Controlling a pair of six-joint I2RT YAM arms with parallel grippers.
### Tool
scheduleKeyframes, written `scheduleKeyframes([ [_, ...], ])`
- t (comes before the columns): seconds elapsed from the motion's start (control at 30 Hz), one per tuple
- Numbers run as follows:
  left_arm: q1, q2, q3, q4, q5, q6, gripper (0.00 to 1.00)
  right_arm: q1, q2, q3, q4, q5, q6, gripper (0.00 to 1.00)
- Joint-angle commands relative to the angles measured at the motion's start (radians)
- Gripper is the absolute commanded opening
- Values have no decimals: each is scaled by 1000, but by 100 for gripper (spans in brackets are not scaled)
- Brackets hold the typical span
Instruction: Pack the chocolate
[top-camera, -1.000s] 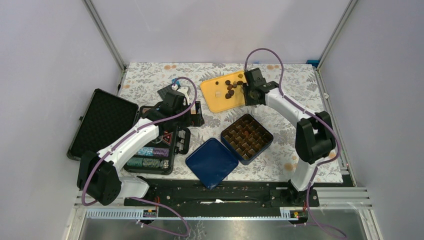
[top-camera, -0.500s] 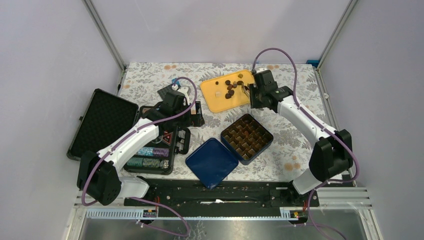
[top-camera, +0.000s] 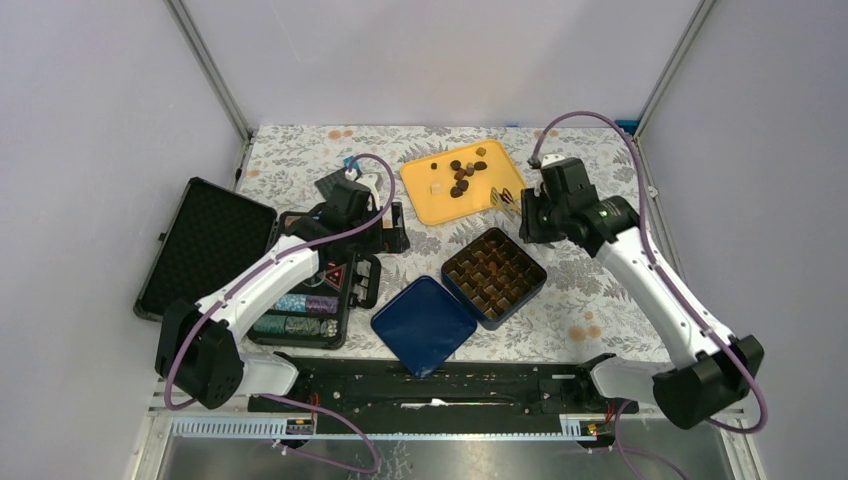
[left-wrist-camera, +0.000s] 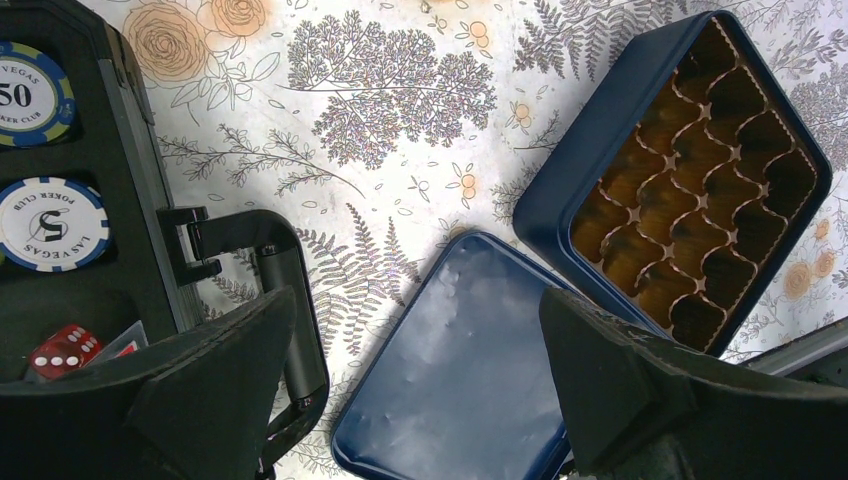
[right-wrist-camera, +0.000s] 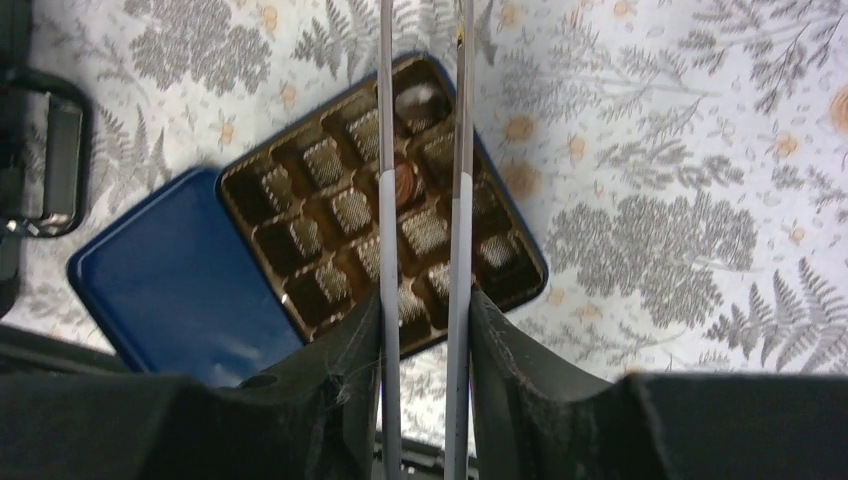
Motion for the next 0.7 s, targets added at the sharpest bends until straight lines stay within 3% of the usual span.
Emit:
scheduleKeyframes([
  [0.0, -3, 24, 55, 26, 18, 11, 99, 7, -104, -20, -147, -70, 36, 25],
  [0.23, -3, 39, 74, 30, 2, 9, 99, 11, -193, -50, -283, -149, 72, 25],
  [0.67, -6, 56, 59, 52, 28, -17, 99, 16, -217, -25, -440, -274, 63, 25],
])
